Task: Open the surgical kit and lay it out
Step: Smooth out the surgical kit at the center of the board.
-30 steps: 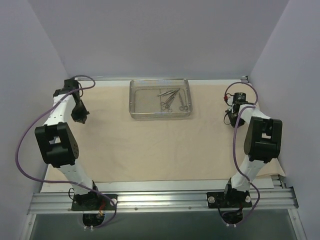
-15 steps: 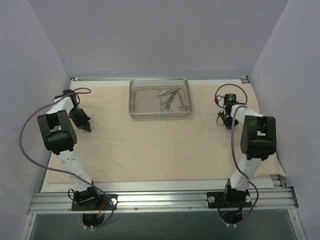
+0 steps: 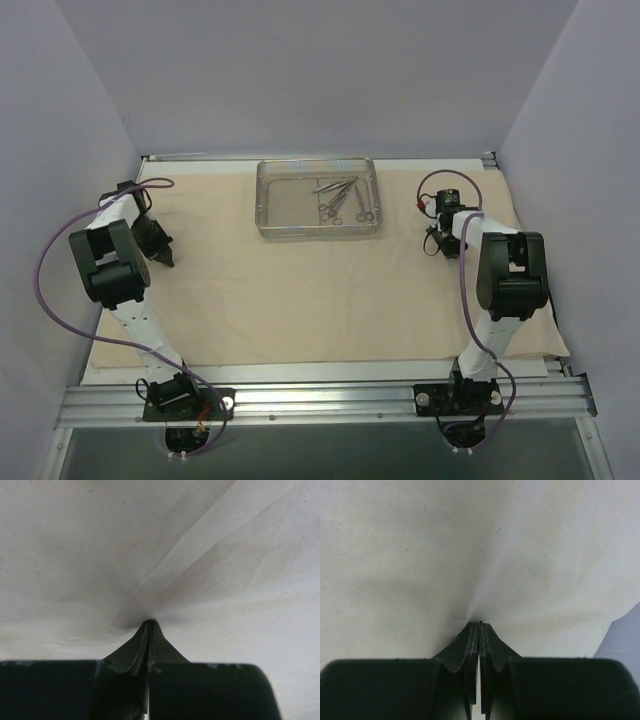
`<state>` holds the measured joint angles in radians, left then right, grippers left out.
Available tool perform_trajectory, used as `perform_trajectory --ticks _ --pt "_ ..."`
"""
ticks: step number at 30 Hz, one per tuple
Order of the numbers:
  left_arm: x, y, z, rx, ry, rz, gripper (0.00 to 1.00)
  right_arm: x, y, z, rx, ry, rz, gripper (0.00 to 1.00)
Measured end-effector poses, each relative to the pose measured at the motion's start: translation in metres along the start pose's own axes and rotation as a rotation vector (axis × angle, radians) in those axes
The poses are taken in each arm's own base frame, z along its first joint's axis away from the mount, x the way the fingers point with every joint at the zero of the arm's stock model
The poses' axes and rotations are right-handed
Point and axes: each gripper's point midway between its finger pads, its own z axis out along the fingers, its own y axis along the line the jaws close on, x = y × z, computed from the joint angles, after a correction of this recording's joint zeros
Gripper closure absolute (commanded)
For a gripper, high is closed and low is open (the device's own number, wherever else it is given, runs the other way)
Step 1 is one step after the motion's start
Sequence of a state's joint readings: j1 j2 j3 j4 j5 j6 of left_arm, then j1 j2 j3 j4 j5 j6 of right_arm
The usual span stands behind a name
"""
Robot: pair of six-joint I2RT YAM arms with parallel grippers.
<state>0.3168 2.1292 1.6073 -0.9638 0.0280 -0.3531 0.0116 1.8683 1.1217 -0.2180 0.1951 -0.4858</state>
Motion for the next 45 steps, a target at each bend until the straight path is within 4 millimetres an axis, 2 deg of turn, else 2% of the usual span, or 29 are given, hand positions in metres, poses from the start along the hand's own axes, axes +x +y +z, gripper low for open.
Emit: perform_trajectory --ticks 4,6,9,12,14,19,22,28,32,34,40,45 --pt "0.0 -0.001 0.0 -0.001 -0.001 0.011 0.98 0.005 -0.008 0.002 -0.013 -0.003 0.055 1.0" --pt "0.001 -0.001 -0.001 -0.006 -0.004 0.022 0.98 0.013 -0.019 0.004 -0.017 0.002 0.097 1.0" --pt "0.001 -0.001 -0.001 -0.015 -0.008 0.033 0.98 0.035 -0.04 0.008 -0.004 0.032 0.17 1.0" --pt "0.001 -0.001 -0.001 -0.016 -0.008 0.034 0.98 0.057 -0.051 0.009 0.008 0.062 0.217 1.0" --pt "0.001 -0.001 -0.001 -0.017 -0.009 0.035 0.98 0.062 -0.052 0.008 0.008 0.069 0.224 1.0" --pt "0.0 0.0 -0.001 -0.023 -0.011 0.034 0.98 0.053 -0.038 0.003 -0.014 0.057 0.198 1.0" --pt "0.0 0.001 -0.001 -0.028 -0.012 0.034 0.98 0.057 -0.037 0.0 -0.031 0.065 0.219 1.0" --pt "-0.001 0.001 -0.001 -0.028 -0.013 0.033 0.98 0.11 -0.083 -0.008 0.054 0.168 0.285 1.0" --pt "-0.001 0.002 -0.001 -0.029 -0.018 0.032 0.98 0.144 -0.104 -0.019 0.099 0.224 0.309 1.0" --pt "0.001 0.003 -0.001 -0.033 -0.019 0.032 0.98 0.158 -0.104 -0.022 0.107 0.242 0.313 1.0" --pt "0.002 0.004 -0.001 -0.035 -0.02 0.031 0.98 0.201 -0.071 -0.018 0.047 0.351 0.28 1.0" --pt "0.002 0.004 -0.001 -0.035 -0.02 0.032 0.98 0.236 -0.077 -0.021 0.085 0.407 0.313 1.0"
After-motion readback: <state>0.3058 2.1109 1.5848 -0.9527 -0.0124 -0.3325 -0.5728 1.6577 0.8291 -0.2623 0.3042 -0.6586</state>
